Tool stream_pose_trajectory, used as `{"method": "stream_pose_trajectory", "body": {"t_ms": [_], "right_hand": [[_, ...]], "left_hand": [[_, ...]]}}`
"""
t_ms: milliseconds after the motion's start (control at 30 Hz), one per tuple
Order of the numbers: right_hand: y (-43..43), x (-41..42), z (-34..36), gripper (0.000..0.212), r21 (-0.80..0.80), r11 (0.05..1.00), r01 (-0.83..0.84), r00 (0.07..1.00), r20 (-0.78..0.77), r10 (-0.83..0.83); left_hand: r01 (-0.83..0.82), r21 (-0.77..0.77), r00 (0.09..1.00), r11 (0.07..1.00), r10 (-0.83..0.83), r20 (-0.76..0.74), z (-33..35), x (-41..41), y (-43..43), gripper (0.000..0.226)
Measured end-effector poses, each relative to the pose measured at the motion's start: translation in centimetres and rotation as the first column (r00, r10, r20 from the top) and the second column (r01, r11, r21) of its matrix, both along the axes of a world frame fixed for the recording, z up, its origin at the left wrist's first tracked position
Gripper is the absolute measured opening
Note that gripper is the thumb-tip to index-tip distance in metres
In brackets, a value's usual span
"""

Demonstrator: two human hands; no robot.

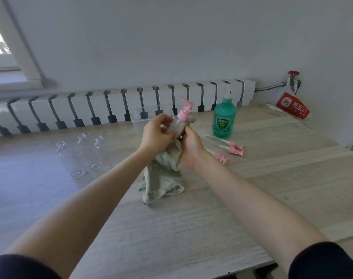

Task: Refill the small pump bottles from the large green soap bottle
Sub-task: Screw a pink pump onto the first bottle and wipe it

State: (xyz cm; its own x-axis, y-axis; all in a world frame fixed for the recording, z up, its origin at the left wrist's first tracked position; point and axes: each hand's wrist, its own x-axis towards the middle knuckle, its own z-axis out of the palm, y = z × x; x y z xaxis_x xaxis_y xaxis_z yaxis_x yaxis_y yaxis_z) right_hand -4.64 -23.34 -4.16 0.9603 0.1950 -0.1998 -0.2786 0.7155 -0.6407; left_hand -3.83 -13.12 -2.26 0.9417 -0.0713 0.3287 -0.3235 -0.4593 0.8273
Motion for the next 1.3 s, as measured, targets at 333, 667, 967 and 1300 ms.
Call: {"method": "stream_pose_trajectory", "body": {"t_ms": [333, 667, 967, 1300], "right_hand": [[-0.1, 0.9, -0.6, 0.034, -0.113, 0.993, 0.029, 0.988, -0.145, -0.045], [-1.0, 1.9, 0.0, 0.019, -0.021, 0.97, 0.243, 0.915, -0.326, -0.237], [-1.9, 1.7, -0.9, 0.035, -0.228, 0.928, 0.296, 0.896, -0.271, -0.352], [-1.4, 2.6, -1.0, 0.059, -0.423, 0.885, 0.196, 0.932, -0.202, -0.302]], "left_hand": [[-0.018, 0.192, 0.997, 0.981, 0.032, -0.07, -0.8, 0.4, -0.6, 0.057], [-0.05, -0.006, 0.995, 0.999, 0.049, -0.085, -0.1, -1.2, -1.3, 0.015], [0.015, -0.634, 0.889, 0.773, -0.3, -0.345, 1.2, -1.4, -2.0, 0.02], [-0.144, -0.209, 0.956, 0.967, 0.082, -0.281, 0.1, -0.8, -1.3, 0.049]]}}
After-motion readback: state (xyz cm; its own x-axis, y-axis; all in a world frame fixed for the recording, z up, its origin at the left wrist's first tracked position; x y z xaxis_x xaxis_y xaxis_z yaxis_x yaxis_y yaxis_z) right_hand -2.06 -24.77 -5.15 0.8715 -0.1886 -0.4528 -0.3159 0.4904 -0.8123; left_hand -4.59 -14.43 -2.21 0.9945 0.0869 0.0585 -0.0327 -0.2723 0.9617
